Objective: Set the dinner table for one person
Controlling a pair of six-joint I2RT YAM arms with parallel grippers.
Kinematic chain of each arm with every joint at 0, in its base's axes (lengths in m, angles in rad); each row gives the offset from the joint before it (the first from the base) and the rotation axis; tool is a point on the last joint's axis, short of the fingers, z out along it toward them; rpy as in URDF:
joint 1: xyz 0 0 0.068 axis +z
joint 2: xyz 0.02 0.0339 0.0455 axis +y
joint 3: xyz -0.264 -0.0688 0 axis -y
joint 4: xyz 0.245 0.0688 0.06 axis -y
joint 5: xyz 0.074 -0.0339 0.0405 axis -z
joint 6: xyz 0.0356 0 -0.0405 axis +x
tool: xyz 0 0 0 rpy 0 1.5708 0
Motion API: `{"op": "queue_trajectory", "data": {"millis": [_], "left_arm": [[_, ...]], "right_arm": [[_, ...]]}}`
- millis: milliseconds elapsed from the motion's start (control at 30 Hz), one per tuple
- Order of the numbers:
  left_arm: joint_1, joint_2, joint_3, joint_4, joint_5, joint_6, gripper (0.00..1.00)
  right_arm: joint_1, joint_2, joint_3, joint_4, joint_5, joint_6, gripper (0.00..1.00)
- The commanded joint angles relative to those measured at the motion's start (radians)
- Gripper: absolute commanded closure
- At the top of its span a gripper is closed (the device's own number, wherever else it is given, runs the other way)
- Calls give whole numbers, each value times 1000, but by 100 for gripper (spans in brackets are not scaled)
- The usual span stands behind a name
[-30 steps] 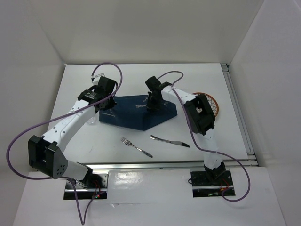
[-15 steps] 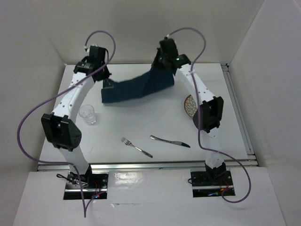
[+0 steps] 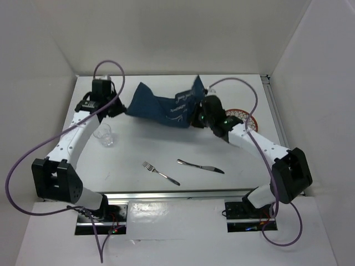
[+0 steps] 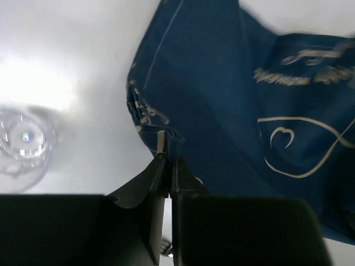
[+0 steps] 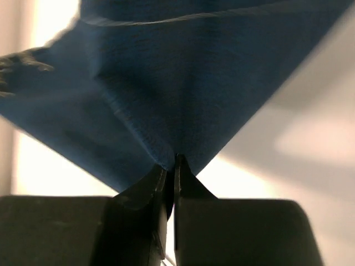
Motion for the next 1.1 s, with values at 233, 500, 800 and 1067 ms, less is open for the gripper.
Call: {"op": "queue_trajectory", "data": {"millis": [233,500,800,1067], "left_arm": [[4,-117,-226,-65,-28,0,32],[-136,-16,-50,-108,-62,27,59],[-249,343,7,-129,-109,-5,59],[-249,473,-4,-148,-143,-62,60]], "right_arm": [[64,-155,-267,-168,200,185,0],[64,-214,-107,-280,268,108,31],[35,41,-32,-387,239,81,73],[-38,227,-72,-306,141,82,73]]}}
